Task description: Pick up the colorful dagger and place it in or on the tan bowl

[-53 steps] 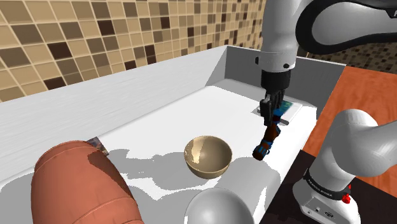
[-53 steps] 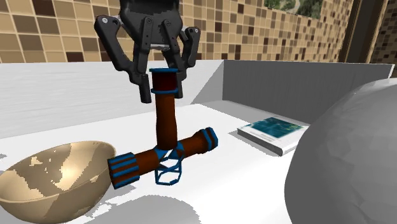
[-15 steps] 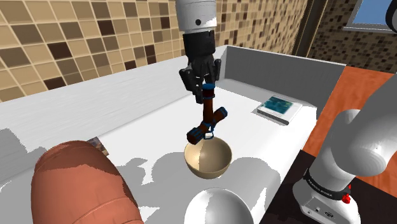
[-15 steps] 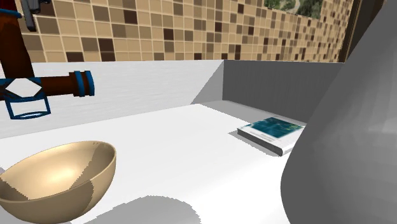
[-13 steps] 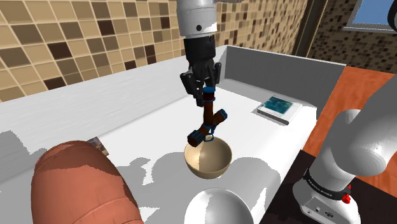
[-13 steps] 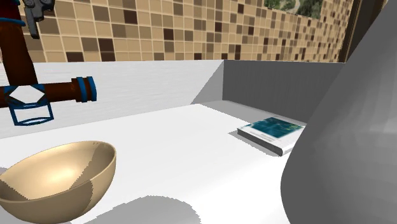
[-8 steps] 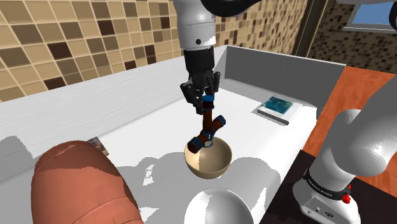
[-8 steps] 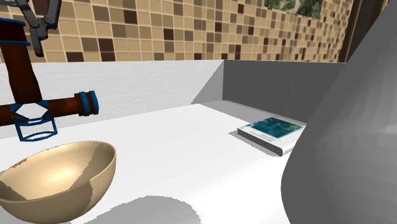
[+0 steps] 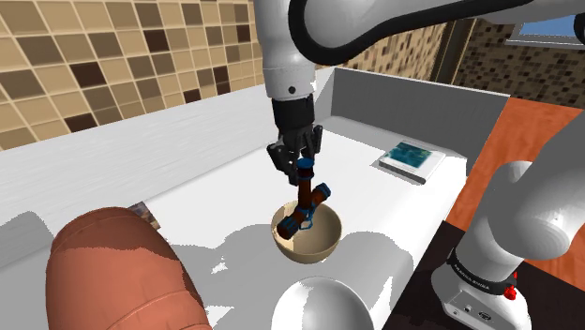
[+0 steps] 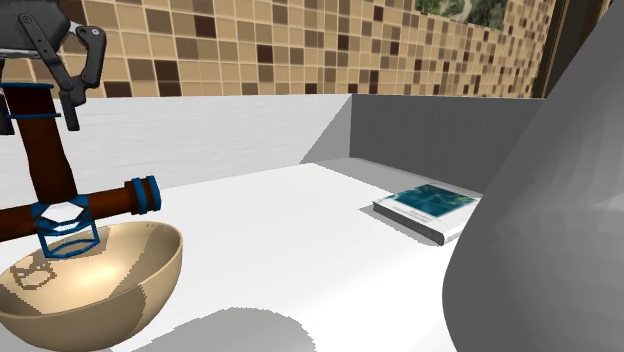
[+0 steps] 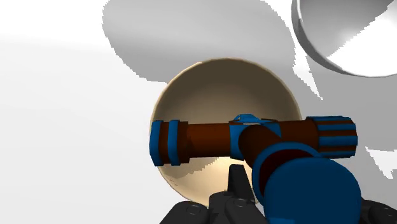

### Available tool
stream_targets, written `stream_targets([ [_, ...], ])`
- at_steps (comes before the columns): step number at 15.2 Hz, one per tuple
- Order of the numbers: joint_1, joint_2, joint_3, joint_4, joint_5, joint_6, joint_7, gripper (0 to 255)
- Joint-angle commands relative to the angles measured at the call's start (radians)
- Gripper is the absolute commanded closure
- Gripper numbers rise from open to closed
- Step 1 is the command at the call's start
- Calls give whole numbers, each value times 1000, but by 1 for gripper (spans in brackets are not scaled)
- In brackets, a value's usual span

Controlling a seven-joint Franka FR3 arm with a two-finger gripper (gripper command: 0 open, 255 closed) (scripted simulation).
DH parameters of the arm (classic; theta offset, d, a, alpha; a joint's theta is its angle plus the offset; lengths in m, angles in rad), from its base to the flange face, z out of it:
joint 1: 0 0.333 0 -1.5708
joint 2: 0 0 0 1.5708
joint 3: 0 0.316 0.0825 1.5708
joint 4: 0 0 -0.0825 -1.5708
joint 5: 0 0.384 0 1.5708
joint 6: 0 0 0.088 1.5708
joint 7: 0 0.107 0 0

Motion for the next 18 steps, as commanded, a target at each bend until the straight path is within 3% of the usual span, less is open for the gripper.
stream_targets([
  [1, 1, -2, 1, -29, 2, 28, -3, 255],
  [10, 1, -1, 3, -47, 2, 47, -5, 255],
  [11, 1, 0, 3, -47, 2, 47, -5, 0],
  [16, 1, -1, 3, -47, 2, 47, -5, 0],
  [18, -3, 8, -3, 27, -5, -19, 0, 0],
])
